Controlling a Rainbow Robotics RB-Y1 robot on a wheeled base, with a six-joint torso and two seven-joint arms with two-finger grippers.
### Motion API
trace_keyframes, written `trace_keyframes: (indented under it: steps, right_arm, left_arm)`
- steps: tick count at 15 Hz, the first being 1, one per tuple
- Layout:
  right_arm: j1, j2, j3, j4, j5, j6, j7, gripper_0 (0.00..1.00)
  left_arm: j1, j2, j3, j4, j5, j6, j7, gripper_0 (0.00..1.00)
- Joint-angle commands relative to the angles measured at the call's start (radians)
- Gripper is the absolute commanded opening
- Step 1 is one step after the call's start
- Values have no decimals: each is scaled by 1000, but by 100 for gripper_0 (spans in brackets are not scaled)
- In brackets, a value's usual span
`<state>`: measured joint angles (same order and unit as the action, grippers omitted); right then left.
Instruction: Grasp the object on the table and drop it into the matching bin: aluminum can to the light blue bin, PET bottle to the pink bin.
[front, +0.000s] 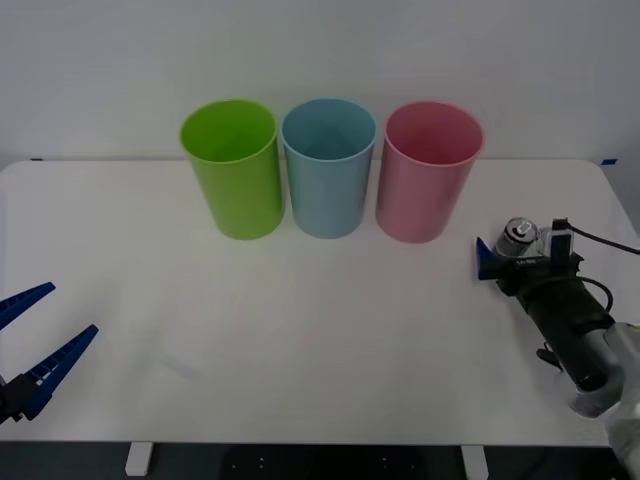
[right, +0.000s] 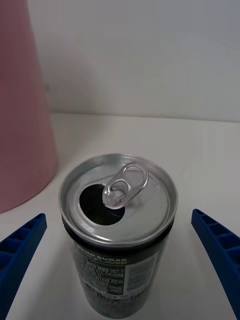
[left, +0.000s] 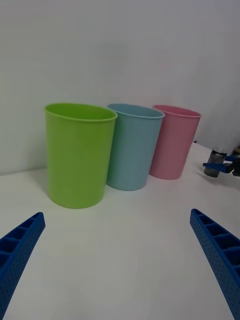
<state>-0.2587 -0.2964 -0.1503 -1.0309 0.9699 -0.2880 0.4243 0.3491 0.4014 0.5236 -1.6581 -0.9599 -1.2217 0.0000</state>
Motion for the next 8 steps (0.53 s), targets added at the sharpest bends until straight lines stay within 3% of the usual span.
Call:
trace_keyframes:
  steps: [1,6,7,8]
  right_arm:
    - [-24,0,-2,29,0,1,7,100]
    - [-24,0,3,29,0,0,7,100]
    - [-24,0,5,29,1,0,8,85]
    - [-24,0,11,29,1,1,8,7]
  left_arm:
    - [0,0,0,0,0,0,0,100]
    - [0,0,0,0,0,0,0,100]
    - [0,0,0,0,0,0,0,100]
    - [0,0,0,0,0,0,0,100]
